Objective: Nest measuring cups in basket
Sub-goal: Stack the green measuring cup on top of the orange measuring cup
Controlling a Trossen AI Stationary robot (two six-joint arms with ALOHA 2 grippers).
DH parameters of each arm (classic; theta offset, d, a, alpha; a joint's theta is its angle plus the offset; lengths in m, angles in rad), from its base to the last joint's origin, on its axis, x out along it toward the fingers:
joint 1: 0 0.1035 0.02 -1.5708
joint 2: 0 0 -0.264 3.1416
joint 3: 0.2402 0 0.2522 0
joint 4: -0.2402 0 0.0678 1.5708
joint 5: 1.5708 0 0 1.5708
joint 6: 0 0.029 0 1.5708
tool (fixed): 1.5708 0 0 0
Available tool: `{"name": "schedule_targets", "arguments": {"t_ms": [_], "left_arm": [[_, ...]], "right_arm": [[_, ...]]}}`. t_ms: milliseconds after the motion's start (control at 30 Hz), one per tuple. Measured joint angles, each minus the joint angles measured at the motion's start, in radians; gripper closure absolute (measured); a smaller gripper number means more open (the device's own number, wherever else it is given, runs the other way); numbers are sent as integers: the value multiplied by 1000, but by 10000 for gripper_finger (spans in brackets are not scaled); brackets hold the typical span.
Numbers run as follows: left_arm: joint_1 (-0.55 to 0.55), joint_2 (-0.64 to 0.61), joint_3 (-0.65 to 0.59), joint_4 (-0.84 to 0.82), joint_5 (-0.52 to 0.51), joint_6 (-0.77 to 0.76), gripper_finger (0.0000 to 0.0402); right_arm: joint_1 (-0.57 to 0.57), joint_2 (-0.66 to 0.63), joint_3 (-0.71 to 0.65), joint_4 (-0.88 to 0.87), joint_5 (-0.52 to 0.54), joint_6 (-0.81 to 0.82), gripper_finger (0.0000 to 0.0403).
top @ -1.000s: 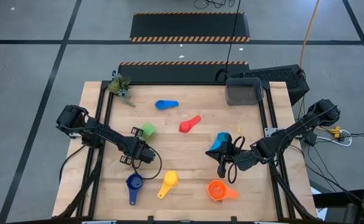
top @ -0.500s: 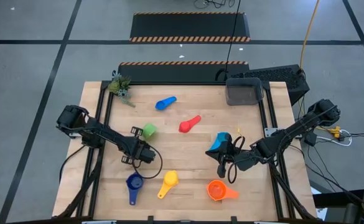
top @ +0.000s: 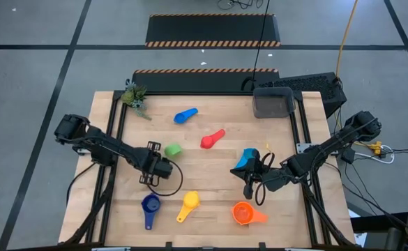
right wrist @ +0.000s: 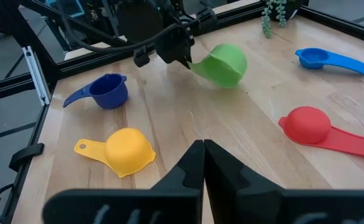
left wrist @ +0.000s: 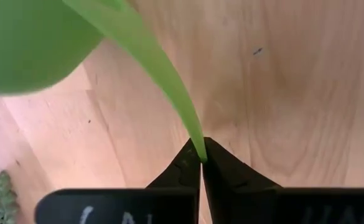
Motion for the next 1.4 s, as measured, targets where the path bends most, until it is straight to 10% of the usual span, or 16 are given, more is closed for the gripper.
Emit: {"name": "schedule_targets", "arguments": {"t_ms": [767,1400], "left_arm": [[-16,-103,2,508,-21,21,400],[-113,-13,2,924,-205,130,401]], "right_arm": [[-83,295,107,314,81,-234,395],[-61,339,200,396,400,-424,180]]}}
